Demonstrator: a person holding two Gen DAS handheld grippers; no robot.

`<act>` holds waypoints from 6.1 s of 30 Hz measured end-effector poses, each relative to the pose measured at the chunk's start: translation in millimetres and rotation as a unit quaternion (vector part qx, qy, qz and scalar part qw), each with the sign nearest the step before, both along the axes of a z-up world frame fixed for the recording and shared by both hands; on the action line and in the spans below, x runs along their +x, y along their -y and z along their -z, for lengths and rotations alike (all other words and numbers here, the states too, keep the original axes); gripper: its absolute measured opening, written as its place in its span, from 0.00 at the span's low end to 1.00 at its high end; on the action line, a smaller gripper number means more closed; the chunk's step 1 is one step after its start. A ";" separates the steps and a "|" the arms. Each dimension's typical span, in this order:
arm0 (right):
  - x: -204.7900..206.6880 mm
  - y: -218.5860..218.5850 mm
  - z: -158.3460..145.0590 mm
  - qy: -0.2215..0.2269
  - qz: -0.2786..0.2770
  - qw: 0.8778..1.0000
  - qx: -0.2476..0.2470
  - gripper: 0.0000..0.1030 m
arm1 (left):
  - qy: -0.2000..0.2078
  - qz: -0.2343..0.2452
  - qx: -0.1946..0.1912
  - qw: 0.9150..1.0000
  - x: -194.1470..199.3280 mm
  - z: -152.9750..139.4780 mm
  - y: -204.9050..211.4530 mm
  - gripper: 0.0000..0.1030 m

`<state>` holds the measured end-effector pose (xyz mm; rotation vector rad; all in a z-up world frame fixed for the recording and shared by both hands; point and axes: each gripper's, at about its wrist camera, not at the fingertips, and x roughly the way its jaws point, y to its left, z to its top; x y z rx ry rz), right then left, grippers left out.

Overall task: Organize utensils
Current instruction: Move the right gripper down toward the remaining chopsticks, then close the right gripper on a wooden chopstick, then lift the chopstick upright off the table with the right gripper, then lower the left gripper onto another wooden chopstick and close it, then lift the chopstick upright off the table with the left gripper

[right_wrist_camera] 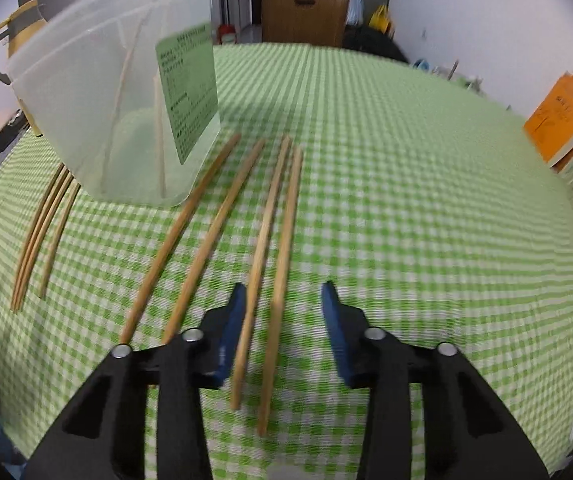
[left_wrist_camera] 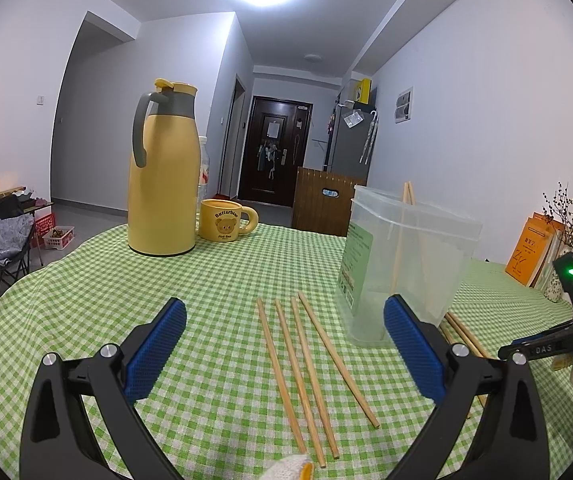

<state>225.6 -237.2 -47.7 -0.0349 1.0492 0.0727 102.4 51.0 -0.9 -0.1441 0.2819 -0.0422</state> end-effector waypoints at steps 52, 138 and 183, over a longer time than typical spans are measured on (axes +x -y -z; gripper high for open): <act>19.5 24.2 13.6 0.001 0.078 0.995 0.061 0.07 | 0.001 0.017 -0.016 1.000 -1.5 -0.9 -1.8 0.93; -86.8 17.4 -30.8 0.372 0.047 0.922 0.094 0.07 | -0.461 -0.003 0.061 0.885 157.6 44.9 25.0 0.23; -93.7 21.9 -34.6 0.386 0.042 0.914 0.115 0.07 | -0.343 -0.044 -0.004 0.938 123.1 15.6 -29.4 0.04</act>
